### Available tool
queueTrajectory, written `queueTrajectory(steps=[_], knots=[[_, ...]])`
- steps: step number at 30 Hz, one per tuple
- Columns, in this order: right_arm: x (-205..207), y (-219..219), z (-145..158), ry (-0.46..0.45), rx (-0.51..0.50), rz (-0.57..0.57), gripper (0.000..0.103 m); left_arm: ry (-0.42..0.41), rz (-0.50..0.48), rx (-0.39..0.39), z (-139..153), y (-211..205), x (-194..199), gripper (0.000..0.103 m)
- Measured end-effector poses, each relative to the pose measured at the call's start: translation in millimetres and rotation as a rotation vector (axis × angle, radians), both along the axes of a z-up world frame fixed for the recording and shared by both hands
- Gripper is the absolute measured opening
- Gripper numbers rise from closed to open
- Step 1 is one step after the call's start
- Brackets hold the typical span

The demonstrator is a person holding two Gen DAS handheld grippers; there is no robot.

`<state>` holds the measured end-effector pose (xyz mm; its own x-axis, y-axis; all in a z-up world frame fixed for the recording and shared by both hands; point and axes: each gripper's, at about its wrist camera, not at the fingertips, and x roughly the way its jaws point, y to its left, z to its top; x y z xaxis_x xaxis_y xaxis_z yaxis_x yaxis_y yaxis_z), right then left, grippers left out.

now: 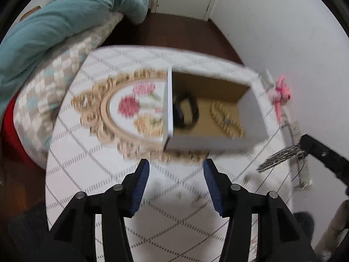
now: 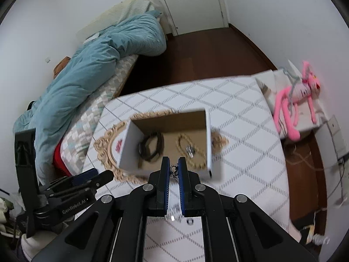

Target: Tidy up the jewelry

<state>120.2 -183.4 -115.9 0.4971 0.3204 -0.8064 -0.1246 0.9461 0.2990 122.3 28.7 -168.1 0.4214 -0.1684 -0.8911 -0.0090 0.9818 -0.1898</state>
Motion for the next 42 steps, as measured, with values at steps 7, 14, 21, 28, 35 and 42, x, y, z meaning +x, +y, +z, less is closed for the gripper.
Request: queueTrajectory(steps=[7, 14, 21, 28, 35, 42], knots=[[-39.4, -19.0, -52.9, 0.101, 0.001, -0.061, 0.008, 0.080, 0.001, 0.084, -62.8, -17.4, -17.0, 0.049], [-52.5, -34.7, -89.1, 0.154, -0.026, -0.120, 0.008, 0.021, -0.022, 0.156, -66.8, -34.5, -20.0, 0.046], [-49.7, -37.7, -99.6, 0.168, -0.038, -0.133, 0.007, -0.014, -0.061, 0.191, -66.4, -42.1, -18.4, 0.008], [-49.9, -37.7, -99.5, 0.174, -0.030, -0.134, 0.003, -0.028, -0.074, 0.174, -65.0, -42.1, -19.2, 0.001], [-49.3, -37.2, -76.4, 0.145, 0.043, -0.114, 0.003, -0.028, -0.069, 0.069, -40.3, -34.8, -30.6, 0.001], [-47.7, -35.0, -25.7, 0.058, 0.106, -0.082, 0.003, -0.100, -0.072, -0.022, 19.3, -23.4, -28.2, 0.001]])
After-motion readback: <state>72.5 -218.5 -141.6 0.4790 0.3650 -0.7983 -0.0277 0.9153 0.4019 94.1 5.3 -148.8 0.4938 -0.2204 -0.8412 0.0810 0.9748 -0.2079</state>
